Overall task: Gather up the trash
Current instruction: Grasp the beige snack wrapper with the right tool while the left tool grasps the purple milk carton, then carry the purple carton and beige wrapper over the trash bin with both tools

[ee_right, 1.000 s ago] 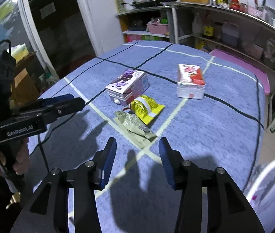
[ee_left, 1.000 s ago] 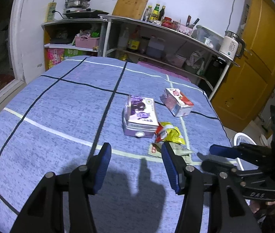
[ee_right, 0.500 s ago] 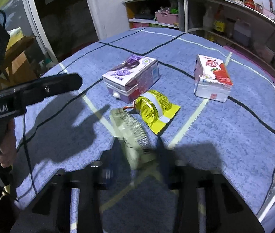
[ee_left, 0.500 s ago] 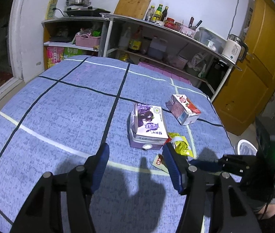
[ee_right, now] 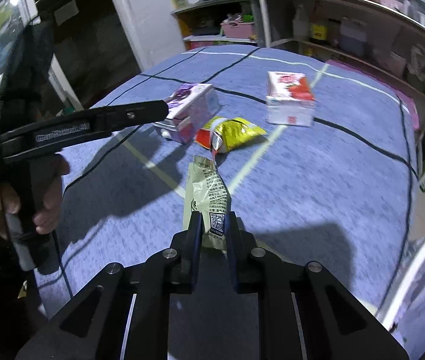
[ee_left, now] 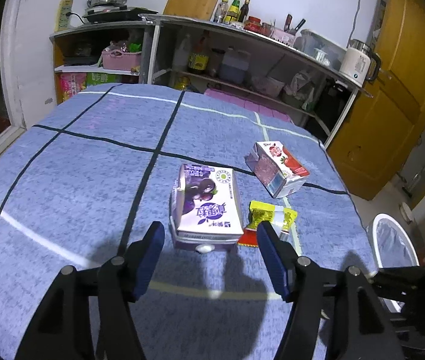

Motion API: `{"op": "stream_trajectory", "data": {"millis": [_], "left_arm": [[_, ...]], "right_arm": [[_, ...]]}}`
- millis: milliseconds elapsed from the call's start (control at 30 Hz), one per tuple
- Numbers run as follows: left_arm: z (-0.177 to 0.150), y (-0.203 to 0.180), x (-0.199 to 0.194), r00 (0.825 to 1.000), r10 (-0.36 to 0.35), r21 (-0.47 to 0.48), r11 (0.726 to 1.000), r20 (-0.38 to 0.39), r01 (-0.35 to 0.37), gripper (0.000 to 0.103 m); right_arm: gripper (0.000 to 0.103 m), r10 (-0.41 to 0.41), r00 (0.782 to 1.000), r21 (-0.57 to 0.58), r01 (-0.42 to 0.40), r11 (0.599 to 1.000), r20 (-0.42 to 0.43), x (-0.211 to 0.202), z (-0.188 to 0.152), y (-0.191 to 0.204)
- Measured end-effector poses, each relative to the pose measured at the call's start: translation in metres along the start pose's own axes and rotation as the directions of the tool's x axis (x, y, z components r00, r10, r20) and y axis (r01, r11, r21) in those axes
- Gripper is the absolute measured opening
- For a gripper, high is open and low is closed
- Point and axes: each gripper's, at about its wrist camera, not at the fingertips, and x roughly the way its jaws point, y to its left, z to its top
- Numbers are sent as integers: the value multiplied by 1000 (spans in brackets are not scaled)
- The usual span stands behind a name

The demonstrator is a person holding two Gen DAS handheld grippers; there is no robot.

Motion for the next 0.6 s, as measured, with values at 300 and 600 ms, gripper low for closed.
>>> {"op": "stream_trajectory", "data": {"millis": [300, 600], "left_arm": [[2, -9, 22, 998, 62, 27, 998, -31, -61, 65], [-4, -12, 15, 996, 86, 32, 996, -19, -85, 57]], "right_arm": [[16, -26, 999, 68, 24, 997, 38, -21, -10, -17], [16, -44, 996, 105, 36, 994, 72, -34, -10, -26]]}}
